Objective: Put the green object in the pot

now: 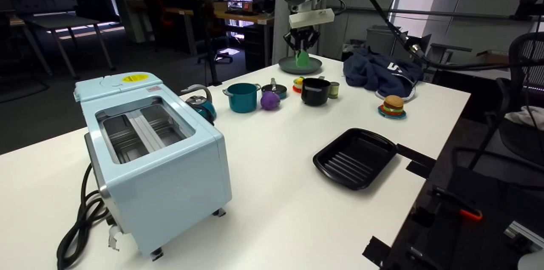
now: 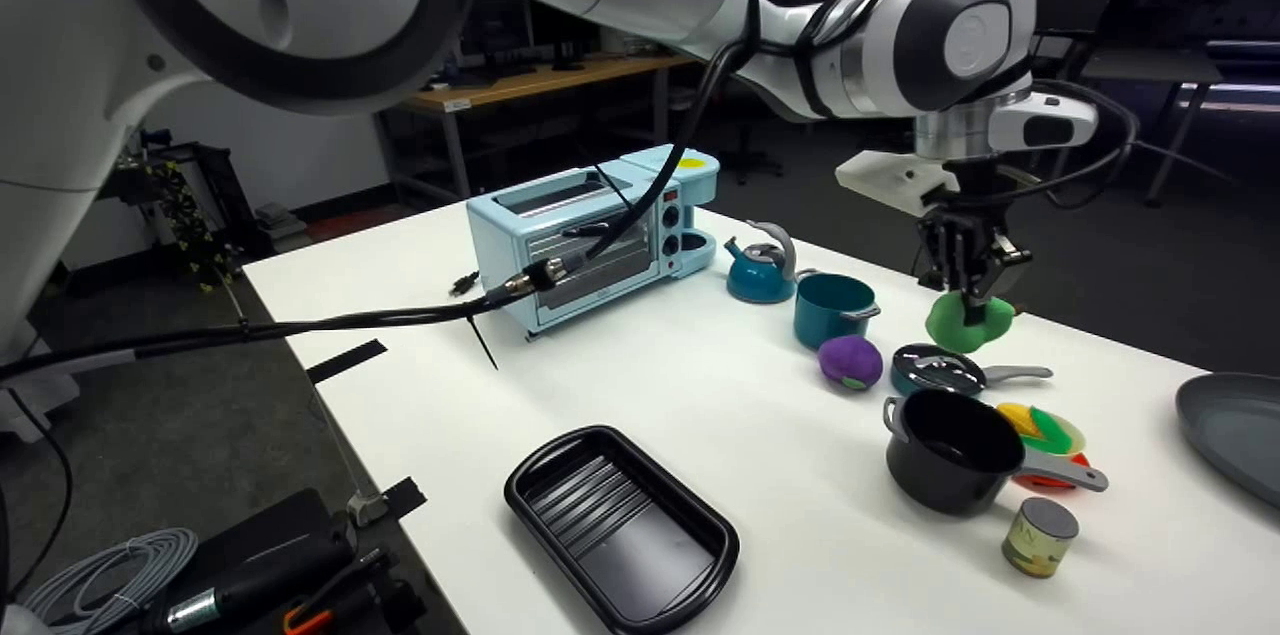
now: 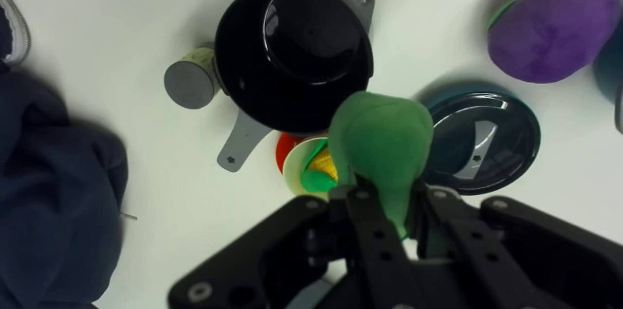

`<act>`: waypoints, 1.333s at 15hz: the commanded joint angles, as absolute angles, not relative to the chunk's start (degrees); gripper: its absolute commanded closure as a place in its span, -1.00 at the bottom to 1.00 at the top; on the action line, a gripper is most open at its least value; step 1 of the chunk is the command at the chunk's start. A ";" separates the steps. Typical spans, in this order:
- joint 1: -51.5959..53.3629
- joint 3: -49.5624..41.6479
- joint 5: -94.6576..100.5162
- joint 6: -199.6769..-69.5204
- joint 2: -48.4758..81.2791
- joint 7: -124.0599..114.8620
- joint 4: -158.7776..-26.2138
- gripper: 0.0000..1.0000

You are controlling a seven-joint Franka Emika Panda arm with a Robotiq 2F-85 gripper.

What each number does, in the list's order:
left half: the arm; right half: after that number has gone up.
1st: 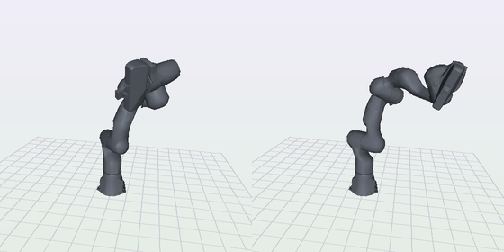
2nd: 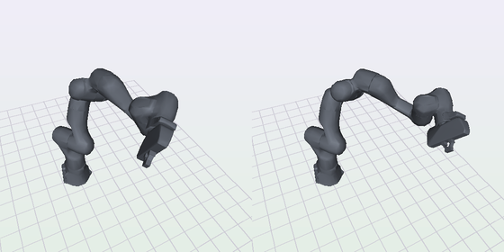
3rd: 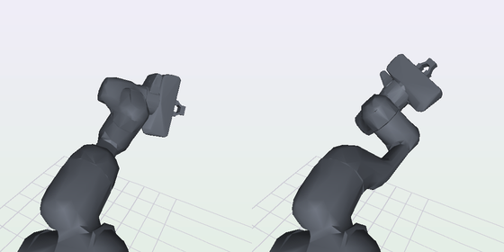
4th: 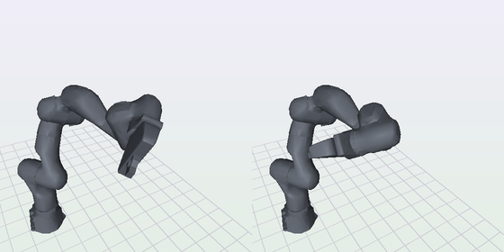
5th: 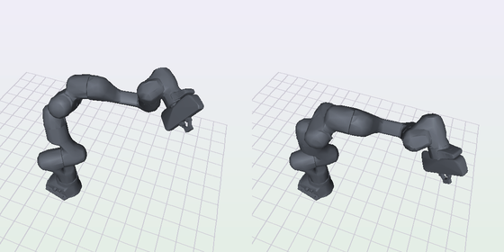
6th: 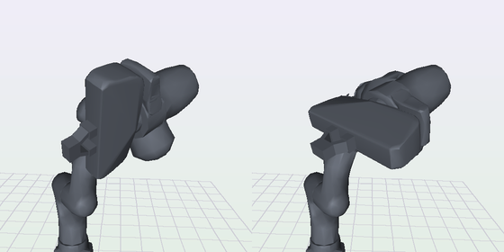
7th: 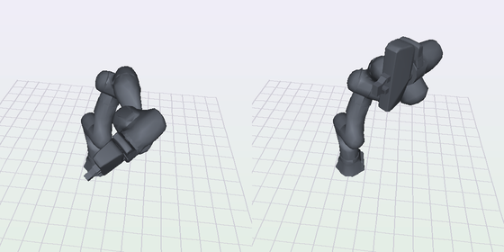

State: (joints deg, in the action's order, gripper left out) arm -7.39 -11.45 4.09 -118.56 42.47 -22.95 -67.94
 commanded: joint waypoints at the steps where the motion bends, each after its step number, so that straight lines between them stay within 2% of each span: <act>1: -6.62 -11.57 4.18 -123.24 40.37 -23.25 -72.55 0.92; 12: -8.42 -10.52 2.62 -125.14 33.37 -16.29 -89.92 0.92; 17: -9.23 -13.87 4.38 -124.91 32.69 -19.45 -91.47 0.92; 20: -10.10 -13.36 2.26 -125.69 34.67 -19.27 -86.92 0.92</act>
